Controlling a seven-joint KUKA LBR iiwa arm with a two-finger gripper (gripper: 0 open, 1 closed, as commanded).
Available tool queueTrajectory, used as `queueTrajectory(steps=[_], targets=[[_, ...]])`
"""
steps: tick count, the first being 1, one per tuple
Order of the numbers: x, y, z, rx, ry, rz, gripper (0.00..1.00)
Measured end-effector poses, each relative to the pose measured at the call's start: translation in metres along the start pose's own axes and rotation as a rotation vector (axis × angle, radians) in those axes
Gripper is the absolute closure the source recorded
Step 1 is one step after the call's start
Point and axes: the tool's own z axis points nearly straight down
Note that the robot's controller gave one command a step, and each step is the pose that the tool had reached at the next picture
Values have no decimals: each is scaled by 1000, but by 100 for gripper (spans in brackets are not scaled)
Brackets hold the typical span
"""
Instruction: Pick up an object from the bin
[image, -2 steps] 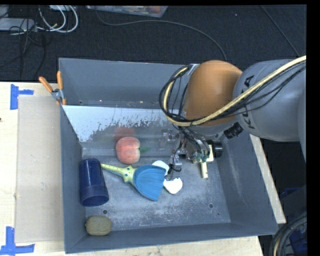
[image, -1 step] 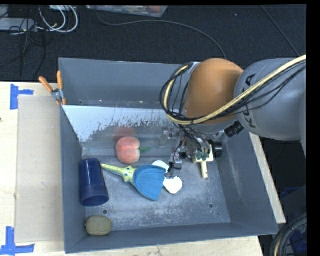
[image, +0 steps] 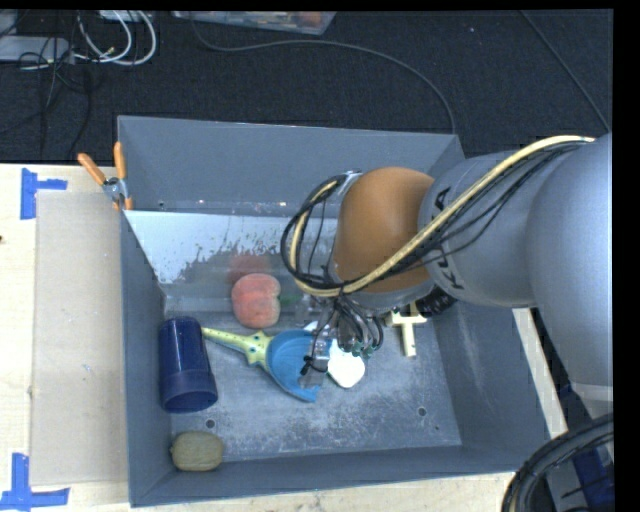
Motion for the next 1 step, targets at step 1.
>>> queueTrajectory(steps=[1], targets=[[16, 20, 20, 0, 1, -83, 0]])
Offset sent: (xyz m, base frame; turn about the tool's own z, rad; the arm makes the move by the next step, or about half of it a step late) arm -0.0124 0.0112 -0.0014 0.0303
